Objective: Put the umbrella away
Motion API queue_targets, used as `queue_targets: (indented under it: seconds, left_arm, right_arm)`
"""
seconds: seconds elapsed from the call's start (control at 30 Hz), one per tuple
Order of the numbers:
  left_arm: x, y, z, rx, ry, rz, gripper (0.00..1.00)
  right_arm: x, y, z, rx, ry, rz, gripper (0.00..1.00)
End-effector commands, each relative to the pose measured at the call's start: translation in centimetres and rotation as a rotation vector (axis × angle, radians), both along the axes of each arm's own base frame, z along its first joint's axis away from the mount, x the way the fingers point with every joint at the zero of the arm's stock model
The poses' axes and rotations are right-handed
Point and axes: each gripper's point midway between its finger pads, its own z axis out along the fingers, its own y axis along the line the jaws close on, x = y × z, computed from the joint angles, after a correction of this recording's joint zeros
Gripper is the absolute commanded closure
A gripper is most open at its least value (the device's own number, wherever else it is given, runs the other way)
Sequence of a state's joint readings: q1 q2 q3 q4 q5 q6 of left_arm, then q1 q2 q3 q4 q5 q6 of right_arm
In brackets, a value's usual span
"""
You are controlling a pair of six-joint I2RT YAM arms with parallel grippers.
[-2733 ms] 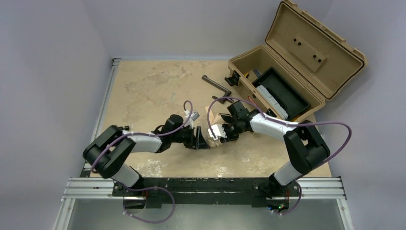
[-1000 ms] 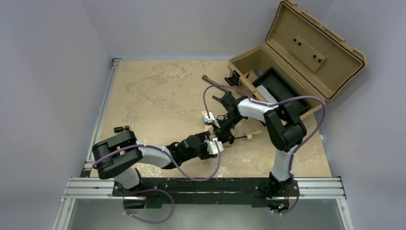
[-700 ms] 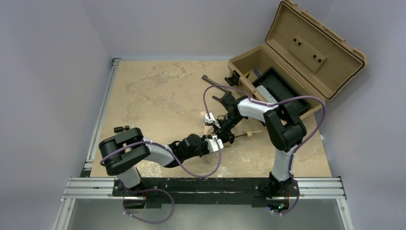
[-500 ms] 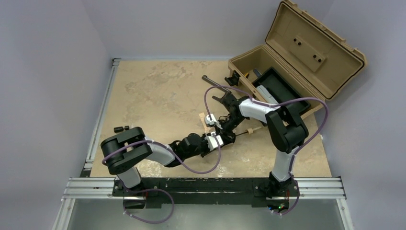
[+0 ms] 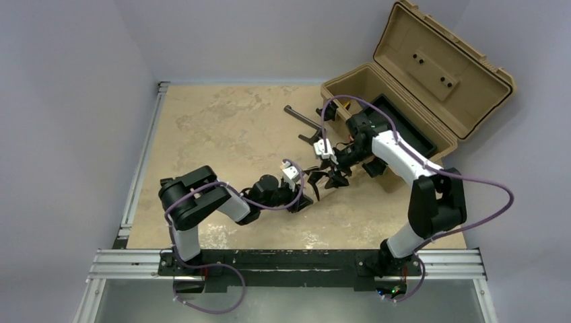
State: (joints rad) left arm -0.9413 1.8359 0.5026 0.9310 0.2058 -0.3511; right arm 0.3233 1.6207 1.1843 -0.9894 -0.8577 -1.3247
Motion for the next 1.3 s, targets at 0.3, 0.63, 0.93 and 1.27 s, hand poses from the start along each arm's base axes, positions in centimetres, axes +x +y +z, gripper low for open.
queue_targets:
  seconds: [0.3,0.63,0.93,1.27]
  left_arm:
    - [-12.8,11.0,-15.0,0.439,1.043,0.103,1.00]
    - [-12.9,10.9,-15.3,0.454,1.126,0.108,1.00]
    - [-12.5,10.1,-14.8,0.412,1.155,0.098,1.00]
    - [-8.5,6.8,-9.5,0.116,1.121,0.092,0.74]
  right_arm:
    - [-1.8,-1.3,0.5,0.081,-0.707,0.384,0.03]
    - [0.0,-1.7,-4.2,-0.080,-0.707,0.383,0.05]
    - [-0.4,-0.8,-8.6,-0.234,-0.605,0.215,0.20]
    - [-0.4,-3.2,-11.7,-0.416,-0.425,0.112,0.80]
